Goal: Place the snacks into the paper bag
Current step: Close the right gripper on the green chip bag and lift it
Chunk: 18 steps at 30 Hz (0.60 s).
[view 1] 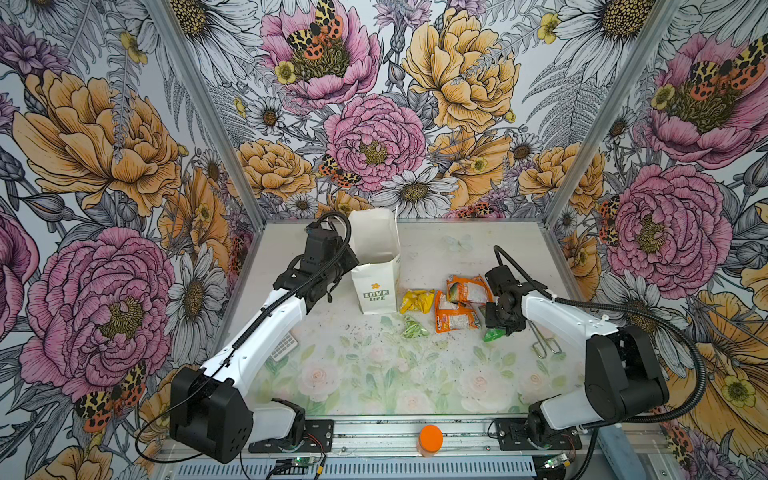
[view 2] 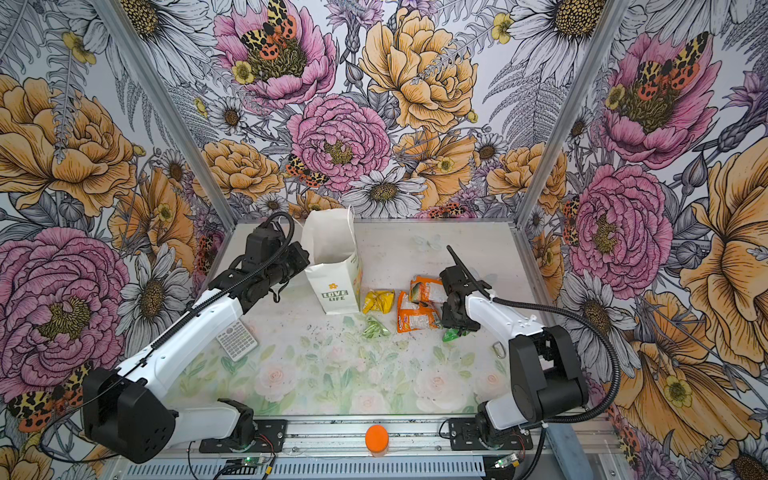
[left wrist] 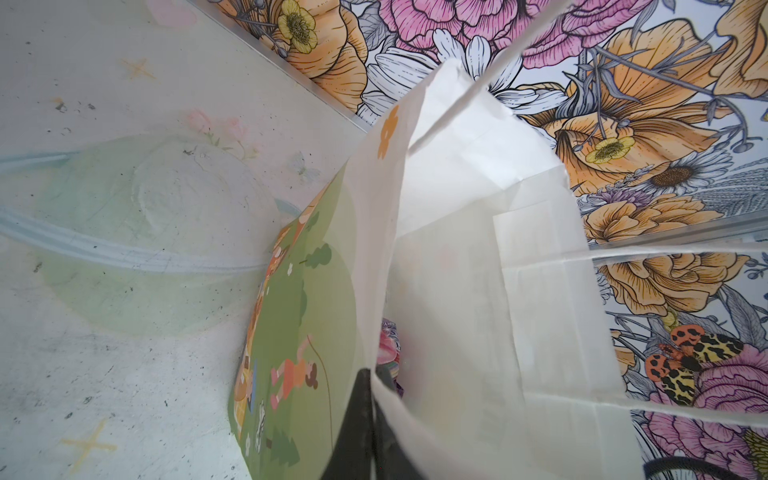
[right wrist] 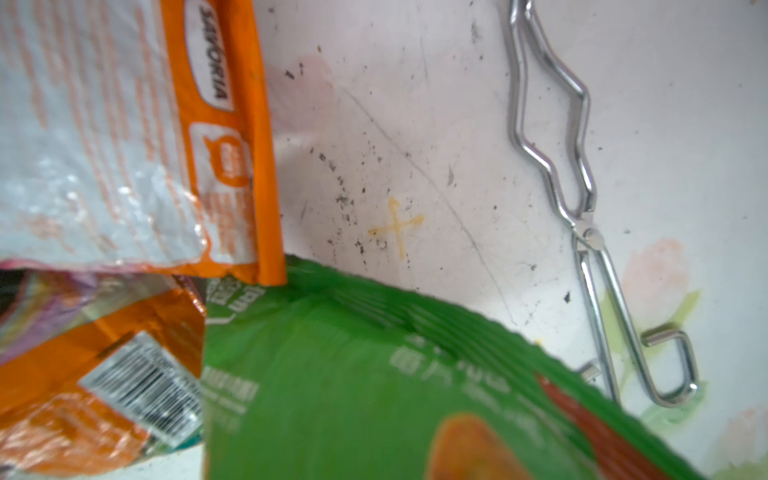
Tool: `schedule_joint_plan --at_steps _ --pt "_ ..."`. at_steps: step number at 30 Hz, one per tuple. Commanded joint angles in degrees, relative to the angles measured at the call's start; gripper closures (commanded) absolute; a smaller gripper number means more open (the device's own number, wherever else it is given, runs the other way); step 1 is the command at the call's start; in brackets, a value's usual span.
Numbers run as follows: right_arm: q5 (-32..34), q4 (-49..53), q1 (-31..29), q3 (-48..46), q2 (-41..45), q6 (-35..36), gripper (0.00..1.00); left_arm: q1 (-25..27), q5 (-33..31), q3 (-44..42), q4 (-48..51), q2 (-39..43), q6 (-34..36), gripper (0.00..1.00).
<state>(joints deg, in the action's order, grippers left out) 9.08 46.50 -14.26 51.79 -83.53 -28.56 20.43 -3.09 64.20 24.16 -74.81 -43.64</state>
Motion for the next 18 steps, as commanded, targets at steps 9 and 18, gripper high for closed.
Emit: schedule_joint_plan --at_steps 9,18 --pt "-2.89 5.44 0.60 4.36 8.99 0.95 0.52 -0.57 0.80 -1.03 1.15 -1.26 -0.75 1.00" --pt "-7.10 8.63 0.57 13.77 13.97 0.48 0.54 -0.52 1.16 -0.94 0.95 -0.96 -0.84 1.00"
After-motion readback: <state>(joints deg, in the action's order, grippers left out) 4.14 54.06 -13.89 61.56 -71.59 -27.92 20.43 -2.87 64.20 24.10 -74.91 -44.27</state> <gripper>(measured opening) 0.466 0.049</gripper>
